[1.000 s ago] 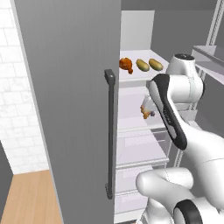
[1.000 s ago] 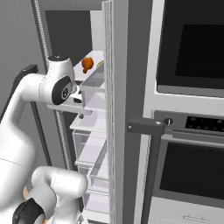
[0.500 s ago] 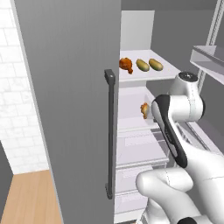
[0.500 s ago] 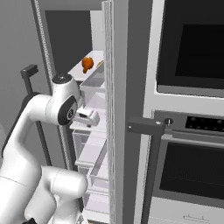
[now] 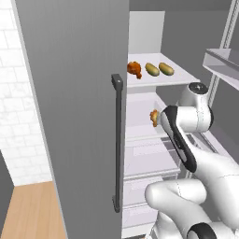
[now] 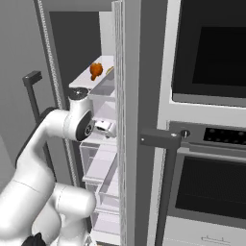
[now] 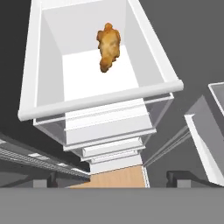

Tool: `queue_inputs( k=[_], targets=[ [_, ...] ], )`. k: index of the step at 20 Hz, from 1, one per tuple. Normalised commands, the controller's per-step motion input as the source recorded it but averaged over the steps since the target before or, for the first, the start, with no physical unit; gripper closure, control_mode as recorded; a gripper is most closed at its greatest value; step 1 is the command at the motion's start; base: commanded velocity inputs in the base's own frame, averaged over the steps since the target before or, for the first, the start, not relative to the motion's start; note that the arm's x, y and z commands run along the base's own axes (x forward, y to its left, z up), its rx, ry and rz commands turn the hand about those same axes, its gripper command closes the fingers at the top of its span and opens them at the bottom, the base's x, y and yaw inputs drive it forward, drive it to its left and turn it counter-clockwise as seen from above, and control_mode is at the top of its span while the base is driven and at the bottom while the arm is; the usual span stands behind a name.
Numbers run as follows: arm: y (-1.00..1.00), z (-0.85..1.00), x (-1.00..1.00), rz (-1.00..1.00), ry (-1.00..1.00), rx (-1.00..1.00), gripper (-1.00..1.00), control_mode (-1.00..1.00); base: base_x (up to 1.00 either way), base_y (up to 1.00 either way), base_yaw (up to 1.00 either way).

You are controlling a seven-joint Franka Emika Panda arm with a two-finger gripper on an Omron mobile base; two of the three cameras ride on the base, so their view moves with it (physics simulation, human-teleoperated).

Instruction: Place one cucumber and one chicken drumstick in each tupperware on the nearby counter, to pack two identical lunches.

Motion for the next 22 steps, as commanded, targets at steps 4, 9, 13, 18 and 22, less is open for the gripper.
queue_inputs(
  k=[4, 9, 13, 18, 22],
  targets=[
    [-0.12, -0.01, 0.61, -0.02, 0.00, 0.00, -1.00, -1.00, 0.00, 0.00, 0.00],
    [-0.01, -0.27, 0.51, 0.00, -0.03, 0.00, -1.00, -1.00, 0.00, 0.00, 0.00],
    [-0.01, -0.47, 0.39, 0.00, -0.05, 0.00, -1.00, -1.00, 0.00, 0.00, 0.00],
    [-0.10, -0.28, 0.43, 0.00, 0.00, 0.00, -1.00, -1.00, 0.00, 0.00, 0.00],
    [-0.06, -0.12, 0.47, 0.00, 0.00, 0.00, -1.00, -1.00, 0.00, 0.00, 0.00]
  ],
)
